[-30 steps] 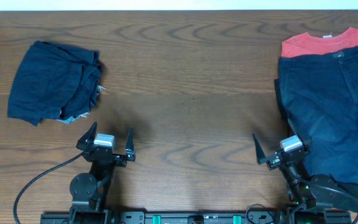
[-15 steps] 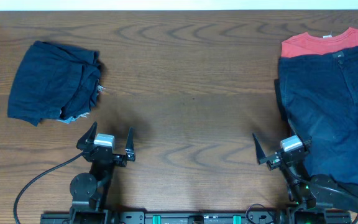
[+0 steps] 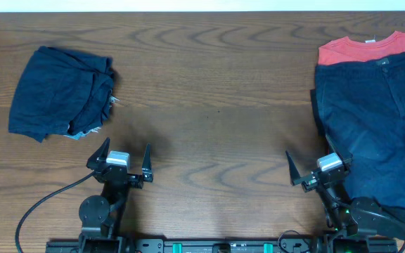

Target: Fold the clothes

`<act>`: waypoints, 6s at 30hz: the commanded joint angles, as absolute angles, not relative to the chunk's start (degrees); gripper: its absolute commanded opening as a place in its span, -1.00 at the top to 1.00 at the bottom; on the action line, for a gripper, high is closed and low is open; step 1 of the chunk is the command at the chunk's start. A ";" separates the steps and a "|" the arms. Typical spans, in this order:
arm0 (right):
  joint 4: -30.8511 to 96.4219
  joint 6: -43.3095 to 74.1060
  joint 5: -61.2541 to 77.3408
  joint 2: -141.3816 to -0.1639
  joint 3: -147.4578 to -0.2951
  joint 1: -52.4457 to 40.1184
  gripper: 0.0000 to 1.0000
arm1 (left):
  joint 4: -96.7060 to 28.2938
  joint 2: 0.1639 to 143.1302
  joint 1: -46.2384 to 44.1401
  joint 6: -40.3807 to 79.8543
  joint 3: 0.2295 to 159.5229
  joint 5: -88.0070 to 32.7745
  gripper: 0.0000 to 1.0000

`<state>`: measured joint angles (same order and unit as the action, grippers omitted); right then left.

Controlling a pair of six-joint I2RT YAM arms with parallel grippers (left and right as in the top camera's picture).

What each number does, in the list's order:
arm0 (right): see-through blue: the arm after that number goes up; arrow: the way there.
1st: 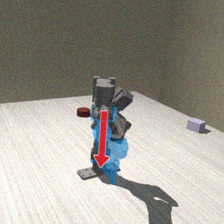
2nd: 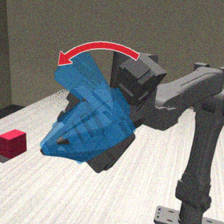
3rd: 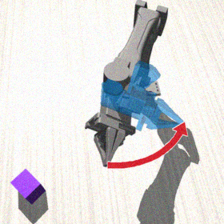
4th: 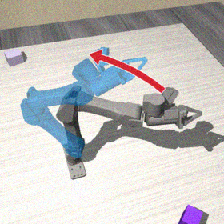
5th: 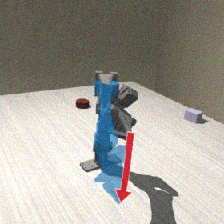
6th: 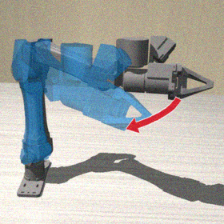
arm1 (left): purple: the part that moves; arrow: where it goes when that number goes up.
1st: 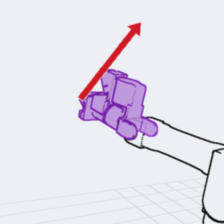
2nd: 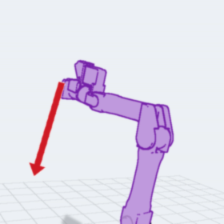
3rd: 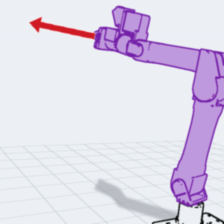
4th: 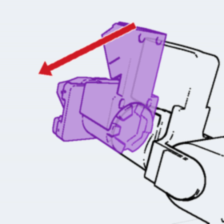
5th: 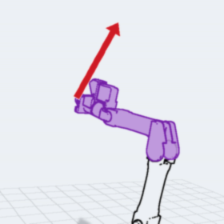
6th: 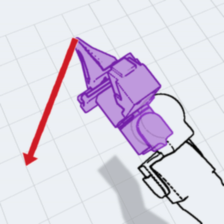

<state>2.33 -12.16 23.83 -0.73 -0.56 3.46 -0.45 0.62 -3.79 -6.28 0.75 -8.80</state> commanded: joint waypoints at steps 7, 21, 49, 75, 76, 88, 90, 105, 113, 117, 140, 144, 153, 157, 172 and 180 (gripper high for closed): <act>2.37 -12.27 24.23 -0.43 -0.32 2.57 -0.98 | -2.98 0.60 -3.55 -6.83 0.23 -9.85 -0.96; 2.37 -12.27 24.23 -0.43 -0.32 2.57 -0.98 | -2.98 0.60 -3.55 -6.83 0.23 -9.85 -0.96; 2.37 -12.27 24.23 -0.43 -0.32 2.57 -0.99 | -2.98 0.60 -3.55 -6.85 0.23 -9.85 -0.96; 1.76 -12.29 24.21 -0.43 -0.32 2.59 -0.98 | -1.06 0.60 -3.55 -7.49 0.23 -9.85 -0.95; 2.13 -12.25 24.58 -0.43 -0.32 2.59 -0.98 | -1.26 0.60 -3.55 -7.46 0.23 -9.87 -0.96; -5.58 -3.29 26.94 -0.47 -2.55 2.59 -0.98 | 10.98 1.02 -3.55 -3.03 4.51 -15.97 -0.96; -3.18 -2.00 25.74 -1.19 -5.43 2.59 -0.98 | 7.40 2.66 -3.55 -2.24 8.43 -15.81 -0.96; 32.56 -1.93 16.71 -49.32 -48.99 3.09 -0.99 | -32.75 50.17 -3.55 -2.28 59.27 -13.69 -0.96; 43.35 -2.13 20.69 -84.42 -75.29 5.85 -0.99 | -46.65 71.00 -3.55 -2.26 77.10 -13.72 -0.96; 42.04 -4.47 25.47 -94.39 -80.58 5.96 -0.98 | -47.59 74.76 -3.57 -2.33 77.49 -14.13 -0.96; 18.55 14.11 -1.93 -122.85 -80.82 7.11 -0.68 | -50.98 75.88 -3.62 -2.28 77.47 -15.03 -0.96; 19.05 13.32 -7.07 -123.24 -80.79 7.01 -0.12 | -50.98 75.88 -3.62 -2.28 77.47 -15.03 -0.96; 20.75 10.87 -10.92 -117.56 -80.84 7.94 0.98 | -51.00 75.88 -3.60 -2.28 77.47 -15.00 -0.96; 20.56 10.85 -10.94 -111.50 -80.84 8.95 0.98 | -50.98 75.88 -3.60 -2.28 77.47 -15.00 -0.96; 14.98 6.20 3.40 -89.52 -80.88 7.92 0.98 | -50.89 72.31 -3.53 -2.28 78.04 -14.96 -0.96; 21.87 5.43 18.15 -82.11 -80.88 -12.29 0.97 | -50.74 62.54 -3.55 -2.26 79.92 -7.31 -0.96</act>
